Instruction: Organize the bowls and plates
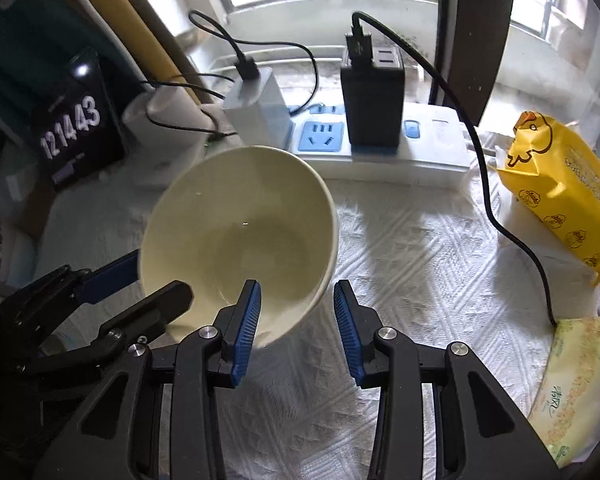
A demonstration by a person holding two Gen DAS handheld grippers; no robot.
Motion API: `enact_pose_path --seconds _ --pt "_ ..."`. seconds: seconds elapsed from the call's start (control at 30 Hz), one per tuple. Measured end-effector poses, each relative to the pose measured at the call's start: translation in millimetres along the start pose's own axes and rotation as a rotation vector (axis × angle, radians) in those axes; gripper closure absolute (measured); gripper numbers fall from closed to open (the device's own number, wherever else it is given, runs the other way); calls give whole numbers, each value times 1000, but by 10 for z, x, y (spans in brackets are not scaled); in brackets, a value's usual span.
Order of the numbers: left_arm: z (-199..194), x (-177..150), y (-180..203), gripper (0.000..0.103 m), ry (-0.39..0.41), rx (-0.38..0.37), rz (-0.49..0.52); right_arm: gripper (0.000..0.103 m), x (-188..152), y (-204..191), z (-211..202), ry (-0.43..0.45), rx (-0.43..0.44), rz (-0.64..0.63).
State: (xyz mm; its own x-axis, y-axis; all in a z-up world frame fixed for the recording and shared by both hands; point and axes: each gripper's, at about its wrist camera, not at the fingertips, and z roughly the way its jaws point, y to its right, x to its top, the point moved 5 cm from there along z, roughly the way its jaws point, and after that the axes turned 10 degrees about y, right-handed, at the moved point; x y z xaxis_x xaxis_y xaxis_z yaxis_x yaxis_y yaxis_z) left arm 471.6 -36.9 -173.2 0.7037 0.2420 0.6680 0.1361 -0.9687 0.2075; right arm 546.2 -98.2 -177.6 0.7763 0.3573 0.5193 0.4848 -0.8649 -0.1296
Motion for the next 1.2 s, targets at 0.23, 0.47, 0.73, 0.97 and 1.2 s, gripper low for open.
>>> enact_pose_path --seconds 0.23,0.47,0.73,0.97,1.2 --pt "-7 8 -53 58 15 35 -7 63 37 -29 134 -47 -7 -12" --pt "0 12 -69 58 31 32 3 70 76 -15 238 -48 -2 -52" --pt "17 -9 26 63 38 17 26 80 69 16 314 -18 5 -52" --pt "23 -14 15 64 40 3 20 80 49 10 295 -7 -5 -62" --pt "-111 37 104 64 79 -9 42 80 47 15 194 15 -16 -45"
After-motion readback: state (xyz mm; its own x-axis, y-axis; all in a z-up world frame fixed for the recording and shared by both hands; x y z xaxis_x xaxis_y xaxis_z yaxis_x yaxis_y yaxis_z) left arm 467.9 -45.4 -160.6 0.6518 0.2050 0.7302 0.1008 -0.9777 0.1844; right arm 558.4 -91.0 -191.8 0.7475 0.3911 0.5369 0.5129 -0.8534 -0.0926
